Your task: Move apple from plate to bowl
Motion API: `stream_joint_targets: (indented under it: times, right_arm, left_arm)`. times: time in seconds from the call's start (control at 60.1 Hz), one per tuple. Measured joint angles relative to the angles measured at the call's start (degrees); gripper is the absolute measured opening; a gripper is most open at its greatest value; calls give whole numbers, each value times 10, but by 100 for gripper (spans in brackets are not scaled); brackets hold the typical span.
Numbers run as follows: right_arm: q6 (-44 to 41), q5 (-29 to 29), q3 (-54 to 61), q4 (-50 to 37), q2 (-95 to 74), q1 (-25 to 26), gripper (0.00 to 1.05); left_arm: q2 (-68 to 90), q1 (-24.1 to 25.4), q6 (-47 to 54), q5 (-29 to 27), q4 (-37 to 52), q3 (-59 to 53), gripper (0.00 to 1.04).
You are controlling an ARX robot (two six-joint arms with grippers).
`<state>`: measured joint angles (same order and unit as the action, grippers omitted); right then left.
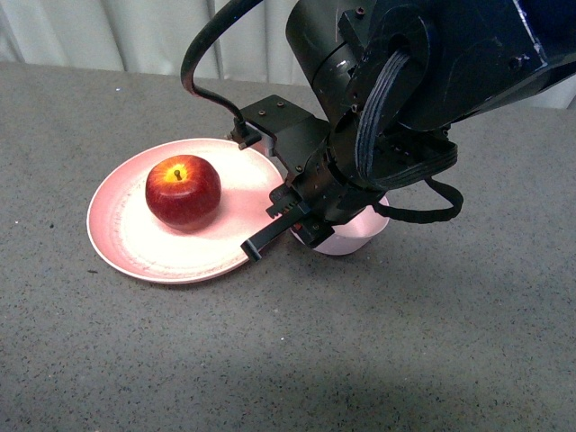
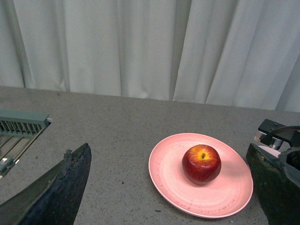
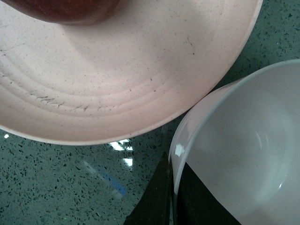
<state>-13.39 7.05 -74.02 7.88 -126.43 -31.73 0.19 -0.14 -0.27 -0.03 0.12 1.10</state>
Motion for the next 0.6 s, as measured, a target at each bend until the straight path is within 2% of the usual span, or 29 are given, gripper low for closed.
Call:
stream_joint_targets:
  times: [0.067,0.316,0.599]
  right_arm:
    - [-1,-3,-2,-1,-2,-1,2]
    - [20,6,30,-90,2,7,57]
    - [74,-20,134,-235,101,37,97]
  left_arm:
    - [0,0,0,0,0,0,98]
    - [0,0,0,0,0,0,98]
    - [0,0,0,0,0,0,98]
